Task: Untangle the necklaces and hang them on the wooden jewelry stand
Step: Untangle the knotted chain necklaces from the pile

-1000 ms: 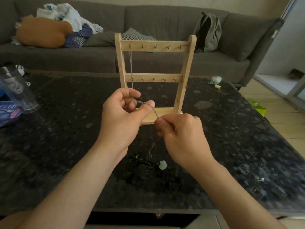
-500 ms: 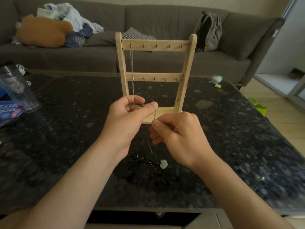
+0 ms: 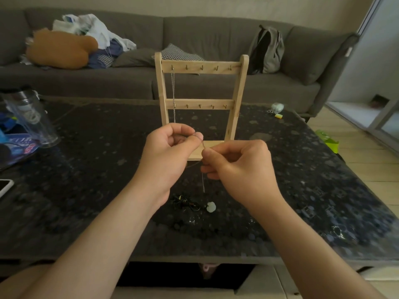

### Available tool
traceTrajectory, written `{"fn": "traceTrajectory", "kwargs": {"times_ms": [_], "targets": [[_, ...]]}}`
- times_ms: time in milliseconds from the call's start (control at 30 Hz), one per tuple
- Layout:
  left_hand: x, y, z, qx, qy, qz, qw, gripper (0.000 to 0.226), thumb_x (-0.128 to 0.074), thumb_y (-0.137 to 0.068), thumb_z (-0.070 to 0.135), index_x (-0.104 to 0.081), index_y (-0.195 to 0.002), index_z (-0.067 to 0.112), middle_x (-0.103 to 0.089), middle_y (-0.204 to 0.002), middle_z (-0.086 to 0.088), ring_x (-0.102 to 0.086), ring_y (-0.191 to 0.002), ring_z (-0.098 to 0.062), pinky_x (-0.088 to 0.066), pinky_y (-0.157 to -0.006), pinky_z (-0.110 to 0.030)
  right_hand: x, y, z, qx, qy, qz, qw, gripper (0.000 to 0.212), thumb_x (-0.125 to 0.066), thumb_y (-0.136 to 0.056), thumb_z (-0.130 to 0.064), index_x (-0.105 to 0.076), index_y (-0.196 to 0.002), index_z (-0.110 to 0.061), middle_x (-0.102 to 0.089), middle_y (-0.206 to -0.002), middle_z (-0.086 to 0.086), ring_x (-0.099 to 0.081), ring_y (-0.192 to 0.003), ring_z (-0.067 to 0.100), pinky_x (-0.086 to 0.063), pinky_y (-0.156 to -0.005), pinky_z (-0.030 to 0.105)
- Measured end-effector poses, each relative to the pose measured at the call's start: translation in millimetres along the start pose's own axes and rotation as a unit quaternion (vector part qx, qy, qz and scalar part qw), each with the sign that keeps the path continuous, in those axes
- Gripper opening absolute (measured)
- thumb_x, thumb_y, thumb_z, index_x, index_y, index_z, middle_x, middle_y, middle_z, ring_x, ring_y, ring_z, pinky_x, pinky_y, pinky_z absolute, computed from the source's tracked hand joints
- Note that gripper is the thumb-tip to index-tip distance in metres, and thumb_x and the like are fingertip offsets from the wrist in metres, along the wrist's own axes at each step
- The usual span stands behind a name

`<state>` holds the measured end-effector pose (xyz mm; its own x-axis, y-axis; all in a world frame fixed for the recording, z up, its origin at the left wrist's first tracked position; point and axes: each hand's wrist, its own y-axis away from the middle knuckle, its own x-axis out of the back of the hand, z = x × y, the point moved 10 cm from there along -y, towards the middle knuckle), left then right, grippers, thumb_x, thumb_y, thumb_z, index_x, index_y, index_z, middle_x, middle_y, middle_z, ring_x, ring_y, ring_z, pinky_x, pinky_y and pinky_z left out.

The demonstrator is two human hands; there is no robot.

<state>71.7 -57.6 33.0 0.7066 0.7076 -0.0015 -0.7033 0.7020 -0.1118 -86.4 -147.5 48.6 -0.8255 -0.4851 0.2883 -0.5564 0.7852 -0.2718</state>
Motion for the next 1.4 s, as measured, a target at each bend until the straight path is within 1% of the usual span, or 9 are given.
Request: {"fn": "traceTrajectory", "kwargs": {"times_ms": [333, 500, 633, 733, 867, 1033, 1200, 1300, 1400], "targets": [[4.2, 41.0, 10.7, 0.028, -0.048, -0.039, 0.998, 0.013, -0.073, -0.102, 0.03, -0.084, -0.098, 0.024, -0.055, -0.061, 0.013, -0.046, -0.055, -0.006, -0.04, -0.06, -0.028, 0.8, 37.2, -23.6, 0.047, 0.089, -0.028, 0.994, 0.02, -0.07, -0.102, -0.013, -0.08, -0.086, -0.016, -0.078, -0.072, -0.006, -0.077, -0.069, 0.007, -0.067, -0.072, 0.037], [11.6, 57.8, 18.7, 0.015, -0.097, -0.03, 0.995, 0.011, -0.072, -0.102, 0.031, -0.083, -0.101, 0.031, -0.069, -0.075, 0.015, -0.059, -0.076, -0.007, -0.046, -0.073, -0.028, 7.4, 50.9, -26.4, -0.001, -0.039, -0.029, 0.999, 0.017, -0.062, -0.108, -0.02, -0.076, -0.098, -0.015, -0.076, -0.08, -0.001, -0.074, -0.075, 0.011, -0.061, -0.074, 0.025], [18.4, 65.8, 24.6, -0.024, -0.134, -0.005, 0.991, 0.003, -0.08, -0.096, 0.027, -0.08, -0.098, 0.03, -0.069, -0.089, -0.017, -0.06, -0.074, -0.012, -0.054, -0.075, -0.03, -10.4, 62.4, -11.6, -0.154, -0.279, -0.075, 0.945, 0.023, -0.054, -0.107, -0.019, -0.064, -0.087, -0.013, -0.059, -0.079, 0.002, -0.058, -0.08, 0.018, -0.049, -0.079, 0.036], [21.8, 67.2, 25.8, -0.052, -0.175, -0.001, 0.983, 0.009, -0.084, -0.094, 0.023, -0.077, -0.096, 0.029, -0.061, -0.074, -0.006, -0.055, -0.065, -0.01, -0.049, -0.071, -0.028, -19.7, 72.3, -10.1, -0.225, -0.371, -0.1, 0.895, 0.023, -0.047, -0.097, -0.021, -0.059, -0.079, -0.018, -0.057, -0.078, 0.002, -0.054, -0.081, 0.02, -0.041, -0.08, 0.038], [28.3, 68.7, 31.7, -0.08, -0.245, 0.014, 0.966, 0.021, -0.089, -0.088, 0.018, -0.074, -0.093, 0.032, -0.057, -0.068, 0.002, -0.052, -0.06, -0.009, -0.046, -0.066, -0.025, -17.5, 75.1, -12.0, -0.236, -0.398, -0.107, 0.88, 0.033, -0.048, -0.101, -0.033, -0.051, -0.07, -0.022, -0.061, -0.076, 0.002, -0.063, -0.084, 0.021, -0.041, -0.092, 0.04], [27.4, 71.3, 37.1, -0.086, -0.32, 0.022, 0.943, 0.028, -0.09, -0.086, 0.014, -0.072, -0.097, 0.033, -0.06, -0.08, 0.007, -0.057, -0.068, -0.008, -0.041, -0.062, -0.016, -15.7, 75.8, -24.1, -0.198, -0.459, -0.094, 0.861, 0.015, -0.066, -0.093, -0.021, -0.067, -0.105, -0.011, -0.048, -0.065, -0.001, -0.067, -0.075, 0.018, -0.052, -0.103, 0.043], [16.3, 73.1, 37.5, -0.104, -0.345, 0.006, 0.933, 0.028, -0.088, -0.086, 0.011, -0.067, -0.09, 0.03, -0.074, -0.126, 0.003, -0.07, -0.117, -0.018, -0.051, -0.084, -0.018, -20.5, 70.7, -28.6, -0.157, -0.47, -0.085, 0.864, 0.018, -0.057, -0.108, -0.012, -0.063, -0.125, -0.006, -0.066, -0.08, 0.006, -0.068, -0.078, 0.019, -0.063, -0.096, 0.043], [19.7, 71.9, 32.4, -0.081, -0.343, -0.005, 0.936, 0.033, -0.092, -0.082, 0.018, -0.062, -0.09, 0.03, -0.071, -0.13, 0.006, -0.068, -0.116, -0.018, -0.048, -0.076, -0.017, -14.3, 67.3, -24.4, -0.148, -0.437, -0.053, 0.886, 0.024, -0.058, -0.109, -0.015, -0.067, -0.128, -0.004, -0.071, -0.083, 0.006, -0.071, -0.081, 0.018, -0.063, -0.097, 0.041], [14.8, 72.4, 32.0, -0.077, -0.386, -0.04, 0.919, 0.045, -0.095, -0.078, 0.022, -0.055, -0.093, 0.035, -0.064, -0.128, 0.008, -0.061, -0.115, -0.017, -0.046, -0.08, -0.023, -15.2, 69.3, -20.4, -0.175, -0.455, -0.044, 0.872, 0.024, -0.061, -0.107, -0.021, -0.07, -0.125, -0.007, -0.056, -0.066, -0.001, -0.055, -0.056, 0.008, -0.062, -0.067, 0.027]]}}
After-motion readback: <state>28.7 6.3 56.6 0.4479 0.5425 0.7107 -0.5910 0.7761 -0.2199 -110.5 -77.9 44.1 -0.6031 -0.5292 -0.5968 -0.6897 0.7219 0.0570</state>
